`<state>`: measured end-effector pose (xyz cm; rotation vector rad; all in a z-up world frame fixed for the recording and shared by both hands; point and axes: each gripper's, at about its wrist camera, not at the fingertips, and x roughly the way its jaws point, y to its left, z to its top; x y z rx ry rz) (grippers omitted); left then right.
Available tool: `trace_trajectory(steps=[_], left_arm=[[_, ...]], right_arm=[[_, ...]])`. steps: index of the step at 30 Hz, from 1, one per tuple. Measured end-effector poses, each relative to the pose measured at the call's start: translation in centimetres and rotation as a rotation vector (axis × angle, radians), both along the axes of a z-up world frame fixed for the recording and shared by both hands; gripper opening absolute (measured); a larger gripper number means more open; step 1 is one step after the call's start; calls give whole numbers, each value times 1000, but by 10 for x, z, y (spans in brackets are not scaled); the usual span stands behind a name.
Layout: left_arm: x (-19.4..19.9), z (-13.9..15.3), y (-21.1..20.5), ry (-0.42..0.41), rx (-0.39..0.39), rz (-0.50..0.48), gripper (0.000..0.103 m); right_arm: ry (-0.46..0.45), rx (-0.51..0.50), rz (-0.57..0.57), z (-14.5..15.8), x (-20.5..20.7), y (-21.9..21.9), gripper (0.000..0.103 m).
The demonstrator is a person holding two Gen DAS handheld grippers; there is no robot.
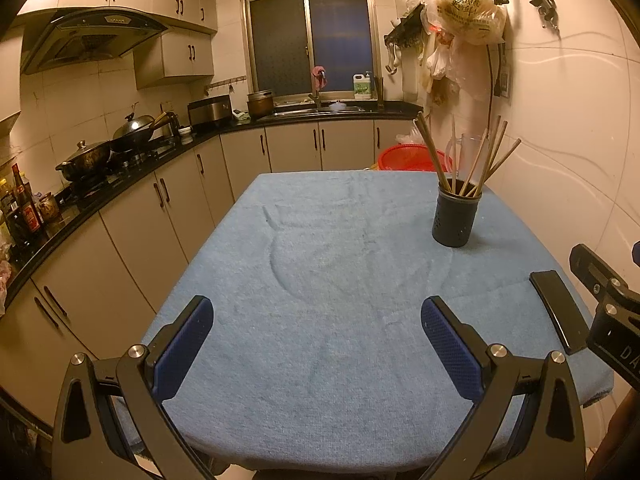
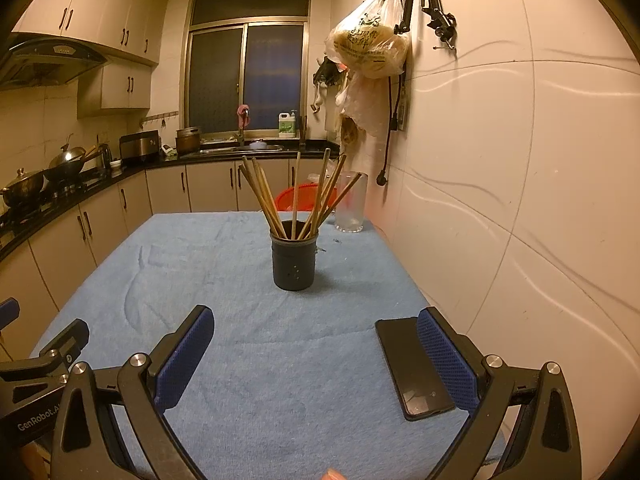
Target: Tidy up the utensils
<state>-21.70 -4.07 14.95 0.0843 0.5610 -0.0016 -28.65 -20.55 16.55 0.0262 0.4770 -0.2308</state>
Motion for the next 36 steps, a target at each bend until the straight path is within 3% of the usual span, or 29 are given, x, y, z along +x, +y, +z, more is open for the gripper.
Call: trace_trajectory(steps=[36], left_arm=[[-1, -6, 1, 12, 0, -13, 103]], right_arm=[[12, 2, 8, -6, 1, 2, 103]])
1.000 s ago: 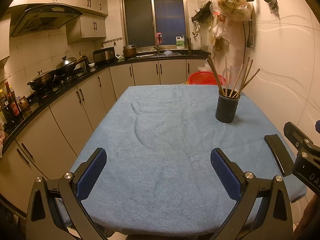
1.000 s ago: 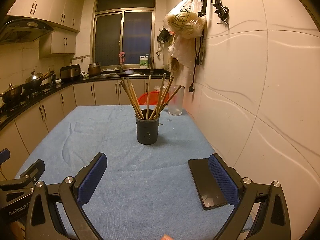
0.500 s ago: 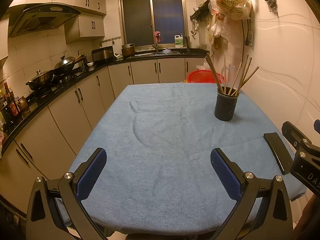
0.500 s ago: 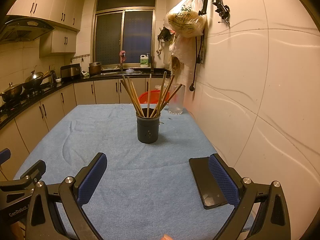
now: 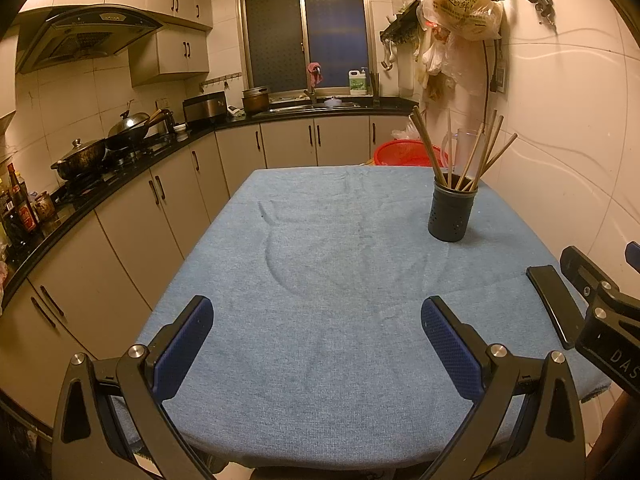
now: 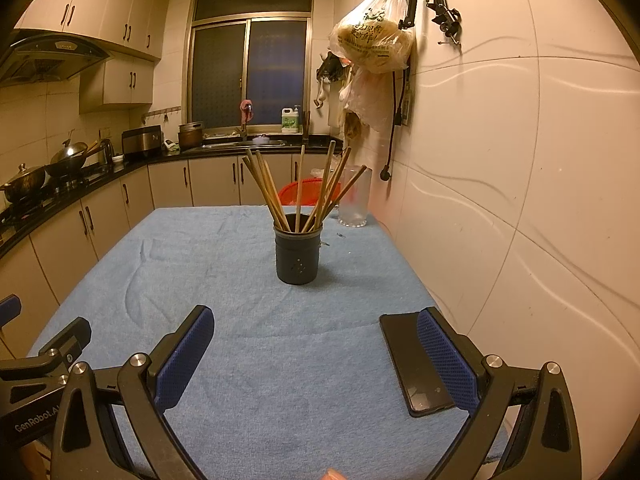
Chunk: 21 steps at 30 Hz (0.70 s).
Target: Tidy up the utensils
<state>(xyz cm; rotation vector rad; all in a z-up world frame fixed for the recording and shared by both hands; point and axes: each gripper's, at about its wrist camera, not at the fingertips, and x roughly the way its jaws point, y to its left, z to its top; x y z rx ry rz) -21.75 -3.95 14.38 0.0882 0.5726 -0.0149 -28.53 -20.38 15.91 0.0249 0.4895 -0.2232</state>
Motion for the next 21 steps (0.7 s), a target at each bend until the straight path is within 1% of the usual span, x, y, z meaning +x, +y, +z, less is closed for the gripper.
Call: trace_trajectory(steps=[18, 21], left_arm=[[0, 0, 0, 0, 0, 0, 103], [1, -2, 1, 11, -8, 1, 103]], right_arm=[[3, 1, 6, -2, 2, 0, 103], [9, 3, 8, -4, 3, -1, 103]])
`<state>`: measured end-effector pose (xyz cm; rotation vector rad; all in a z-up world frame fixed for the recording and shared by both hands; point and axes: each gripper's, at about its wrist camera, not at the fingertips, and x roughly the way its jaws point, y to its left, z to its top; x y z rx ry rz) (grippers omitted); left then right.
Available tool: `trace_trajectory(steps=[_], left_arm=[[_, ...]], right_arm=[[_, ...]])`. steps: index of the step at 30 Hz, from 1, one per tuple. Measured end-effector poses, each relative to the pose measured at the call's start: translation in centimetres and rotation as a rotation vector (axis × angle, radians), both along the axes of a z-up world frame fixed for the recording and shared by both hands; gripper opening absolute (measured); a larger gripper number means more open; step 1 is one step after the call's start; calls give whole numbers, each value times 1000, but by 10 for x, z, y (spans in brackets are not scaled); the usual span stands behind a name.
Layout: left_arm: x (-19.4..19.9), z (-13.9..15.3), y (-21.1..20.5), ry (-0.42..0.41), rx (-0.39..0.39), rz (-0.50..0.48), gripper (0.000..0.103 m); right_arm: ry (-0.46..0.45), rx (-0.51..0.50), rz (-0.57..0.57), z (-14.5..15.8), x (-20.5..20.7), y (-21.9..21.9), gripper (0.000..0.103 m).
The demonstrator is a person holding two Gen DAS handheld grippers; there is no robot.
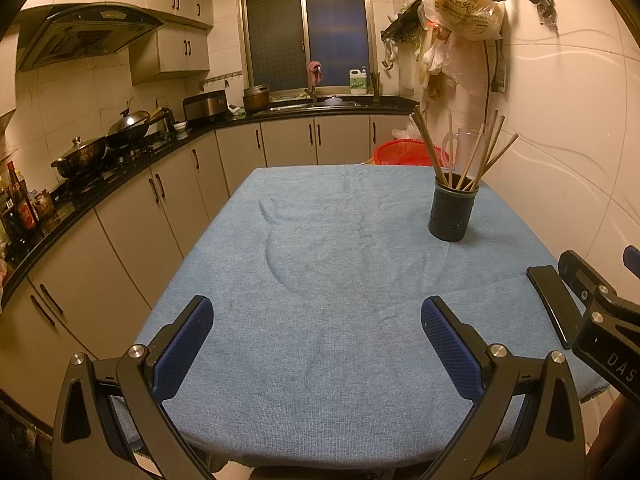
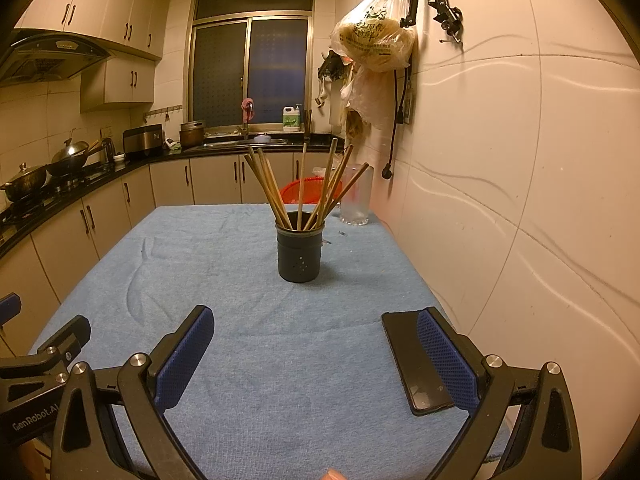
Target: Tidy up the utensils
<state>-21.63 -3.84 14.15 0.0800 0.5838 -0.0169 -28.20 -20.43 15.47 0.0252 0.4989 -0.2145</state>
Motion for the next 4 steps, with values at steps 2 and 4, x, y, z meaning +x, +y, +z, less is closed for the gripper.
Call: trace_trajectory(steps=[2, 4], left_arm=[[2, -2, 3, -1, -13, 8, 103], [6, -4, 6, 3, -11, 12, 103]], right_arm=[[7, 1, 3, -3, 2, -1, 103], [17, 5, 7, -6, 5, -1, 103]])
